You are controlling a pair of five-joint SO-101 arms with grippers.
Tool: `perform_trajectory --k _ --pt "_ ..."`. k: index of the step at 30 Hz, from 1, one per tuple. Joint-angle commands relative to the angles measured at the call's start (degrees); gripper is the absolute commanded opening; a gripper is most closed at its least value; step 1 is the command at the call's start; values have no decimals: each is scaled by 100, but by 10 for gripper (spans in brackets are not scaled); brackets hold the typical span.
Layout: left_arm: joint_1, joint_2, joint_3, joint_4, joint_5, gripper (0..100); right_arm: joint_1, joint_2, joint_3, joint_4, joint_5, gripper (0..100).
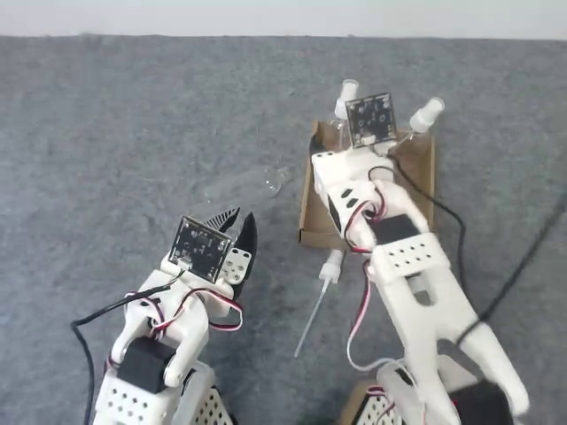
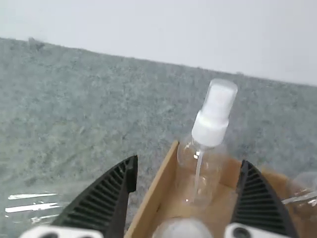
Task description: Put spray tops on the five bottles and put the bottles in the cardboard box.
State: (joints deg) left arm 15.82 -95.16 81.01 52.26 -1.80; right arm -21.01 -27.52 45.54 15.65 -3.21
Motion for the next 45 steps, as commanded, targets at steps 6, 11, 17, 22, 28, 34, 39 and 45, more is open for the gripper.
perform_trajectory --k 6,11,17,22,28,34,39,45 --pt "0 -88 -31 -141 -35 51 -180 -1587 -1248 2554 -9 254" --pt "0 -88 -31 -141 -35 51 -646 -2149 -1363 4347 -9 254" --pt "-281 -79 -57 -149 -35 51 -1033 -2440 -1327 5745 -44 254" --pt "-879 -35 -356 -105 -9 51 -1349 -2396 -1143 5877 -62 254" --pt "-1776 281 -1262 492 -149 55 -2044 -2448 -18 5446 -26 254" --pt "-2127 2321 -2844 1697 -1160 108 -2044 -2448 554 5455 0 254" --pt "-2330 4308 -3890 2593 -1705 212 -2044 -2448 554 5895 18 254" --pt "-2338 6180 -4286 2338 -2031 266 -910 -2448 519 6343 1363 254"
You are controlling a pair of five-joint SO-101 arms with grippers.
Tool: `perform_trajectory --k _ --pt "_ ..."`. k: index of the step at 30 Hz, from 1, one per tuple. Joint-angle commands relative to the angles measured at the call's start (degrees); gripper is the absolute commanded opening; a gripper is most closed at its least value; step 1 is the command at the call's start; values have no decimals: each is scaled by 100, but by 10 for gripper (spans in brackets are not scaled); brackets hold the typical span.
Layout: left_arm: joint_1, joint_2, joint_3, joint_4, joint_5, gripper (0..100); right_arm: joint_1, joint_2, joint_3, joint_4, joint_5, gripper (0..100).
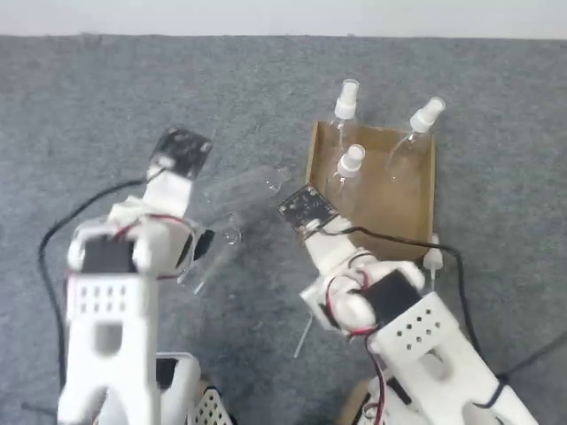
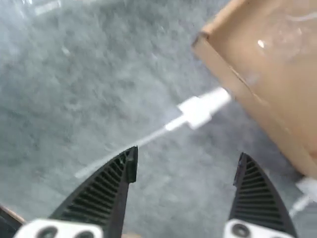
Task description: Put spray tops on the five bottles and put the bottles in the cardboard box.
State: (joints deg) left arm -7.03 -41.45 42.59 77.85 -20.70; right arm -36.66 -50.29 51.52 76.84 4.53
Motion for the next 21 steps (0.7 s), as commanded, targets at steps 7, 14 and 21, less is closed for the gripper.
perform_trajectory --k 7,14,21 --pt "123 2620 -2185 -826 -158 280 3011 -171 -79 558 1943 255" --pt "422 4615 -3925 -598 -668 277 4127 -171 -35 734 2637 256" --pt "633 6092 -4541 -897 -677 276 4251 -171 -35 734 2629 256"
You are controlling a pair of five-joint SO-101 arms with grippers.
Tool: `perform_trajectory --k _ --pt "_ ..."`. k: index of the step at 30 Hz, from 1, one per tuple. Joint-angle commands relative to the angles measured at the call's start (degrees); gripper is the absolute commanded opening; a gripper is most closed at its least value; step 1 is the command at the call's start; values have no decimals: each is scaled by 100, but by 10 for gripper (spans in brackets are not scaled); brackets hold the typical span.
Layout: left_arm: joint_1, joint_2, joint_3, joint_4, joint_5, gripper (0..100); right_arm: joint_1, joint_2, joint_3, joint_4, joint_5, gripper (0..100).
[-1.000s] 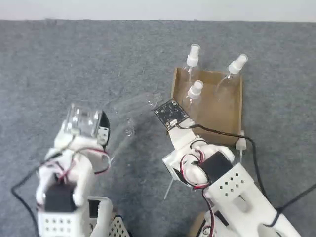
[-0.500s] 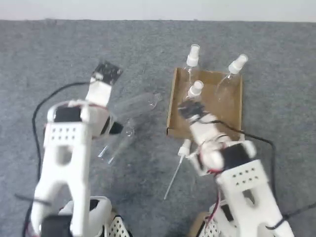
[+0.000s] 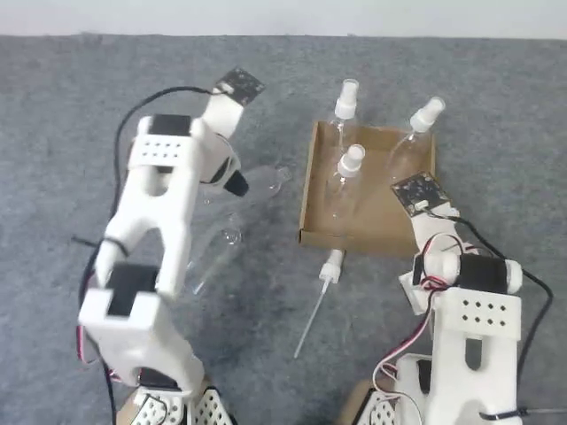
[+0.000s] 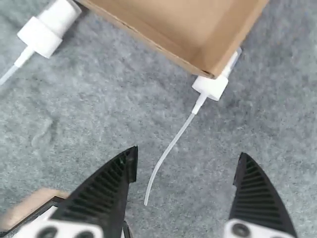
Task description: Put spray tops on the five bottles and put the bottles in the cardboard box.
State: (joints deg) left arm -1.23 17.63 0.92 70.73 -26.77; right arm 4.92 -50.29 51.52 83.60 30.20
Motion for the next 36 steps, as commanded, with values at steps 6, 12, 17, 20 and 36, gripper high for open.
perform_trajectory --k 6,12,17,20,36 --pt "62 862 -418 -571 -53 263 92 -171 -35 57 53 256" --pt "26 826 -418 -501 114 133 101 -171 -35 66 35 256" --pt "26 255 -418 -202 343 38 207 -171 -53 66 70 256" --pt "35 -369 -400 123 536 34 549 -171 -141 66 79 256" --pt "2224 -3226 -391 2259 1213 31 3108 13 -985 75 1143 253"
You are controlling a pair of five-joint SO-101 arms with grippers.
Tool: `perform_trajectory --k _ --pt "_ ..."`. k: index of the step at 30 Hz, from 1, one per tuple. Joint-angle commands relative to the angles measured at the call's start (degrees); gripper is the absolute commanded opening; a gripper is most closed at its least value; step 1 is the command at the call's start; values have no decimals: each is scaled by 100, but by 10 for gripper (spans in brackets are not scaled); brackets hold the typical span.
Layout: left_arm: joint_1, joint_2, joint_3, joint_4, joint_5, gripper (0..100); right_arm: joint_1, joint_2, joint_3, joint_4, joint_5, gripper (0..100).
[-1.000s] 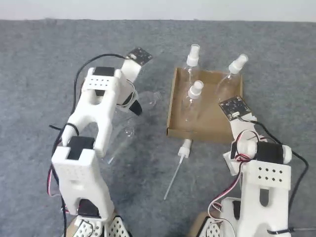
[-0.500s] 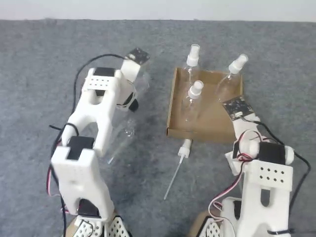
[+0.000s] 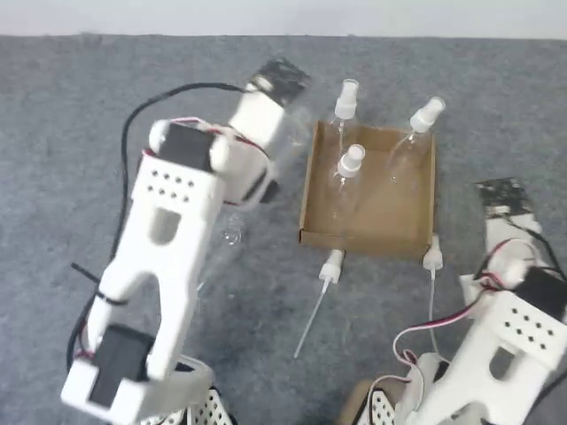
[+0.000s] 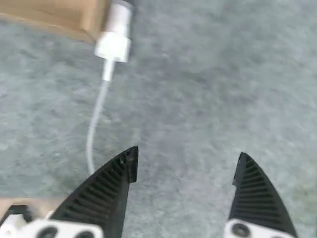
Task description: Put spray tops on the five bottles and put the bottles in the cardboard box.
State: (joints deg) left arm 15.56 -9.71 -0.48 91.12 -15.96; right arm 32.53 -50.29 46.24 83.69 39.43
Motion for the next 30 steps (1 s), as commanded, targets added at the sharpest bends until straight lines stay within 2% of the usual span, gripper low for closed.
perform_trajectory --k 1,9,15,18,27,30 --pt "774 -501 -277 290 132 31 444 136 -536 48 229 253" --pt "2637 -413 -242 26 659 31 927 1895 -1908 -4 18 255" --pt "3736 923 -321 -668 1090 30 1367 2993 -3200 -13 -88 256" --pt "3956 1732 -585 -1020 1345 30 1596 3512 -3842 -13 -62 256" --pt "3982 3376 -1982 -1916 2382 39 1807 4585 -4800 -13 -53 256" --pt "3982 3895 -2457 -2101 2725 118 1807 4664 -4800 -31 -44 256"
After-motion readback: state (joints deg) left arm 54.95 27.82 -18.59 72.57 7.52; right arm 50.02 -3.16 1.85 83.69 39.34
